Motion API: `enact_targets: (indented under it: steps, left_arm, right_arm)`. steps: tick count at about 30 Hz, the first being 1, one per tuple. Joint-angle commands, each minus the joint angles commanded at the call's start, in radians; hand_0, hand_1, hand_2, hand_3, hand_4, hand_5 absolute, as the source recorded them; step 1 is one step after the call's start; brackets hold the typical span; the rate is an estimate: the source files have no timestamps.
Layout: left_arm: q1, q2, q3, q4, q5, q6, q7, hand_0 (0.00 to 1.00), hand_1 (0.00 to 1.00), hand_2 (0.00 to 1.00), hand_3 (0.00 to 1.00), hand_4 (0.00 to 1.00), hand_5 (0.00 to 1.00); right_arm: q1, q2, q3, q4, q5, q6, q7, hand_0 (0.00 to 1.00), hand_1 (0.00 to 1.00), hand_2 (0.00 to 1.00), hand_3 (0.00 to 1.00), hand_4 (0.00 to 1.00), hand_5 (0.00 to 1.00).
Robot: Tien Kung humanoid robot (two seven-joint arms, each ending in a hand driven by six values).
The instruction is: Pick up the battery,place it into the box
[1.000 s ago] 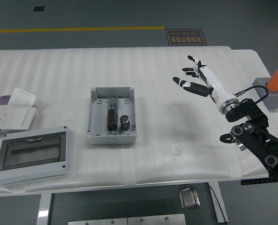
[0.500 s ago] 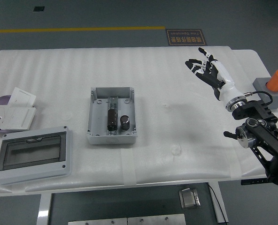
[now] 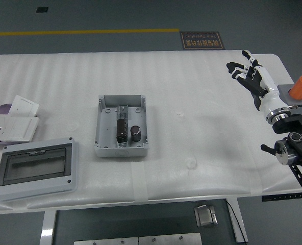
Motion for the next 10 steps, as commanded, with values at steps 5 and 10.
enact_targets:
  steps: [5,10]
  left_arm:
    - [-0.005,0.005,0.002,0.0,-0.001,-0.001,-0.001,0.645,0.646,0.513,0.564,0.566,0.448]
    - [-0.01,0.016,0.008,-0.001,-0.003,-0.001,-0.003,0.645,0.646,0.513,0.564,0.566,0.448]
  right_arm:
    - [-0.009,0.001,0.019,0.003,-0.01,0.0,-0.004,0.78,0.717,0.776,0.946,0.868,0.466]
    - [-0.01,-0.002,0.027,0.006,-0.034,-0.002,-0.011,0.78,0.717,0.776,0.946,0.868,0.466]
